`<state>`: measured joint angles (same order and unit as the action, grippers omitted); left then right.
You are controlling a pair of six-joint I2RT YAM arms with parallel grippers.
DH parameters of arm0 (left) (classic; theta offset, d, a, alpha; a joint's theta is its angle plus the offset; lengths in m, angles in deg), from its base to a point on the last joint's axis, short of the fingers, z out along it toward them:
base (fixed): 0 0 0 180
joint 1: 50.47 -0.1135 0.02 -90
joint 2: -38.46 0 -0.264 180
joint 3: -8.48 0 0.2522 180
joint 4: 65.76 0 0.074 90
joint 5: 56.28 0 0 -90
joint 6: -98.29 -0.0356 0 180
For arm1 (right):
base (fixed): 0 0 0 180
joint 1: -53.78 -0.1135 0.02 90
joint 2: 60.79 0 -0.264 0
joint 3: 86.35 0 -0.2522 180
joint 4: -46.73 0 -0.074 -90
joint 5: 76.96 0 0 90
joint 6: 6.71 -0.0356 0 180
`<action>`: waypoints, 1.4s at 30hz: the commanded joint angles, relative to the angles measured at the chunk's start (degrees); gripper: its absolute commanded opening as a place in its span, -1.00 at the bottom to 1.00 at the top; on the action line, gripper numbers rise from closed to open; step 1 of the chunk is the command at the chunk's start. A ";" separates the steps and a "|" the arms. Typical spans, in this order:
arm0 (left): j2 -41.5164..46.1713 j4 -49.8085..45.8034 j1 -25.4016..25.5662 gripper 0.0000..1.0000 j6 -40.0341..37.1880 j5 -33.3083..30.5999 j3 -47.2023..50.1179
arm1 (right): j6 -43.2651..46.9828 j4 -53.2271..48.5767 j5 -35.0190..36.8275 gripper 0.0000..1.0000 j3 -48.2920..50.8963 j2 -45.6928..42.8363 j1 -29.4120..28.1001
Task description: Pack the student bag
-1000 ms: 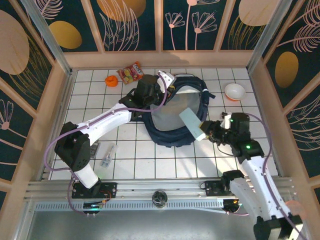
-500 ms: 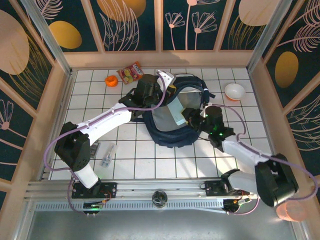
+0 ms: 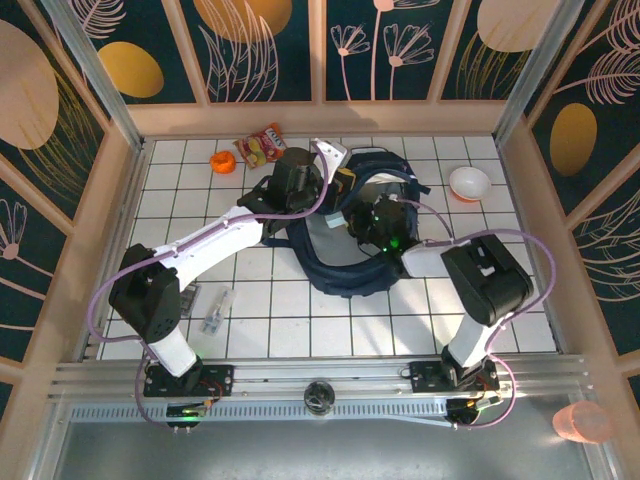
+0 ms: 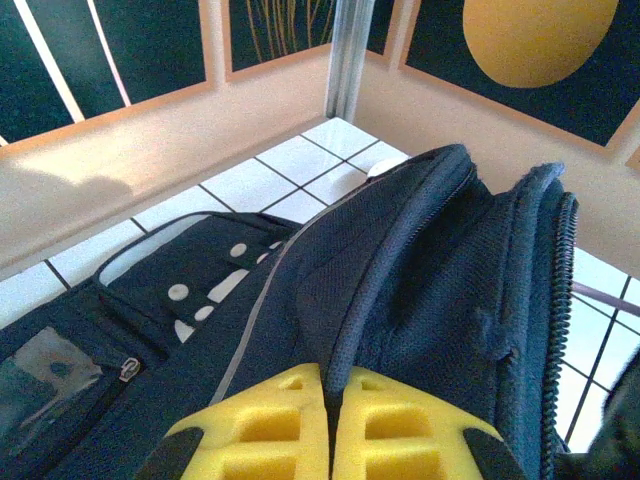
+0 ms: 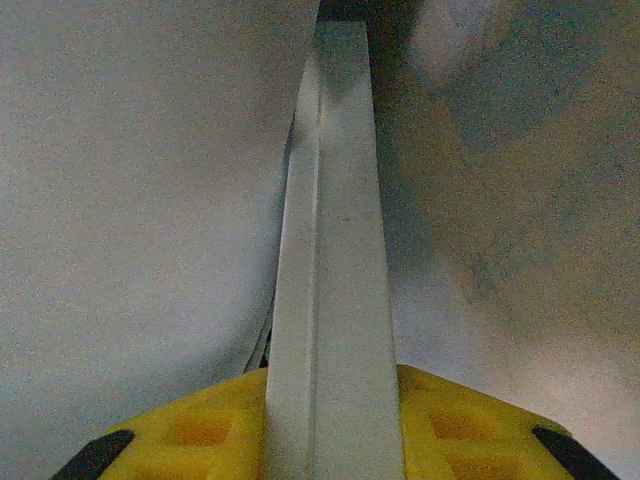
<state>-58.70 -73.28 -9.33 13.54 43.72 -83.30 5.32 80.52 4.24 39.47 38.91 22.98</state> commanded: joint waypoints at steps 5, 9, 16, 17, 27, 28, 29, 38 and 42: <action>4.22 6.89 -0.34 -1.00 -0.84 -4.50 -1.34 | -0.34 3.79 1.55 0.11 2.42 -0.91 -1.17; 4.43 6.50 -1.19 -1.00 -1.02 -6.28 0.26 | 3.00 -3.47 0.45 0.28 5.30 -6.63 -1.23; 5.83 7.30 -2.73 -1.00 -0.46 -7.52 4.32 | 11.49 -24.77 3.96 0.38 7.00 -22.02 -1.62; 6.08 7.20 -2.84 -1.00 -0.82 -7.55 4.89 | 12.55 -27.53 3.96 0.38 7.27 -24.21 -1.62; 8.16 7.16 -3.72 -1.00 -1.55 -7.37 9.00 | 24.55 -49.60 5.91 0.37 7.80 -46.89 -1.62; 8.25 7.21 -3.87 -1.00 -1.52 -7.01 9.26 | 27.78 -50.57 6.51 0.37 7.02 -49.29 -1.54; 8.31 7.13 -4.08 -1.00 -1.30 -6.33 9.45 | 31.40 -50.78 6.59 0.38 6.24 -51.42 -1.55; 10.71 6.19 -6.41 -1.00 -3.27 2.60 12.69 | 64.24 -54.35 4.96 0.41 -2.92 -57.56 -1.54; 11.38 2.95 -7.81 -1.00 -7.26 10.29 12.89 | 74.63 -49.76 -2.49 0.54 -1.75 -57.05 -1.40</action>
<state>-50.31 -71.16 -15.77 9.54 47.92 -70.38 65.69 29.09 7.23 37.63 -18.40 21.80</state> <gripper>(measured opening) 0.044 0.771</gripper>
